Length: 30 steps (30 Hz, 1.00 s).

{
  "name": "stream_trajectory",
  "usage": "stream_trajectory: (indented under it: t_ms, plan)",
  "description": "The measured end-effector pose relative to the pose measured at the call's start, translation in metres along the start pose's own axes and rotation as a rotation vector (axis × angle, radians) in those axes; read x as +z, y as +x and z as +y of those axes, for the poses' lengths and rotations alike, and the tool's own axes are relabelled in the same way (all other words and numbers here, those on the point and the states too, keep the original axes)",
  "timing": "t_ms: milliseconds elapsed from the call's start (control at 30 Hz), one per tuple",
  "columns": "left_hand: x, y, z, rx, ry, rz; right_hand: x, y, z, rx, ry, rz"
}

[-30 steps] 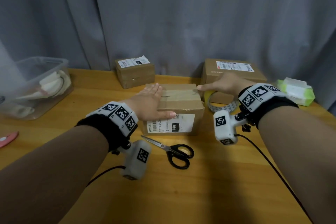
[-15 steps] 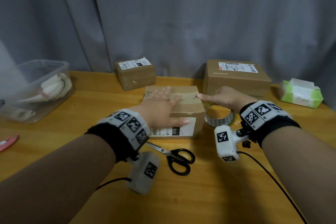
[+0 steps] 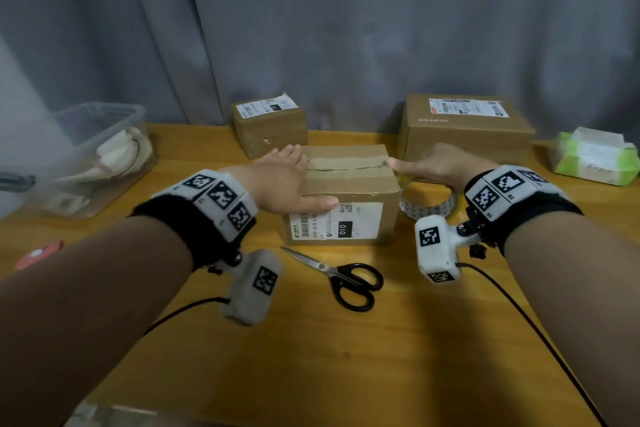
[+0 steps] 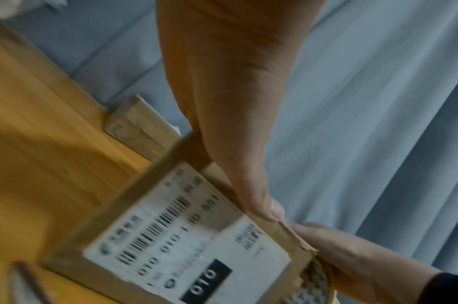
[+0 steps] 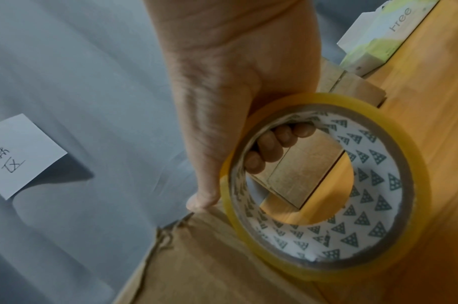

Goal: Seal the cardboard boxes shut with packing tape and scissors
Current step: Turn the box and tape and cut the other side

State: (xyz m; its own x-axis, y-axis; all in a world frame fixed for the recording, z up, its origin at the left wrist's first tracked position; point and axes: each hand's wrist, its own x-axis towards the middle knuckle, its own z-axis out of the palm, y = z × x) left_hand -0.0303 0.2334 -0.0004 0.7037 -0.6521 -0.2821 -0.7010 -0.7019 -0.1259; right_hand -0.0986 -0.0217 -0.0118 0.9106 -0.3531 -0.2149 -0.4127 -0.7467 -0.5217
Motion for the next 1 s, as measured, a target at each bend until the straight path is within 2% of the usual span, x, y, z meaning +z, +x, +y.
stream_trajectory:
  t_ms: [200, 333, 433, 533, 633, 733, 800, 867, 933, 1000]
  plan:
    - [-0.032, 0.046, 0.040, 0.101, -0.101, -0.136, 0.002, 0.011, 0.006, -0.013, -0.019, 0.042]
    - [-0.043, 0.067, 0.058, 0.164, -0.113, -0.150, 0.005, 0.015, 0.008, -0.018, -0.029, 0.000]
    - [-0.032, 0.072, 0.063, 0.189, -0.137, -0.012, 0.007, 0.014, 0.012, -0.050, 0.063, -0.009]
    - [-0.021, 0.074, 0.057, 0.212, -0.240, 0.116, 0.006, 0.007, 0.018, -0.118, 0.267, 0.065]
    - [-0.025, 0.071, 0.047, 0.209, -0.398, 0.237, -0.004, -0.004, 0.019, -0.211, 0.572, 0.241]
    - [-0.036, 0.065, 0.046, 0.221, -0.607, 0.468, -0.030, -0.011, 0.007, -0.321, 0.735, 0.461]
    - [-0.033, 0.063, 0.047, 0.280, -0.766, 0.608, -0.051, -0.018, -0.013, -0.403, 0.742, 0.572]
    - [-0.016, 0.061, 0.046, 0.320, -0.923, 0.662, -0.059, -0.021, -0.036, -0.458, 0.682, 0.594]
    - [0.001, 0.057, 0.038, 0.295, -1.052, 0.643, -0.053, -0.022, -0.059, -0.480, 0.517, 0.554]
    - [0.009, 0.052, 0.020, 0.250, -1.073, 0.558, -0.042, -0.020, -0.082, -0.483, 0.369, 0.521]
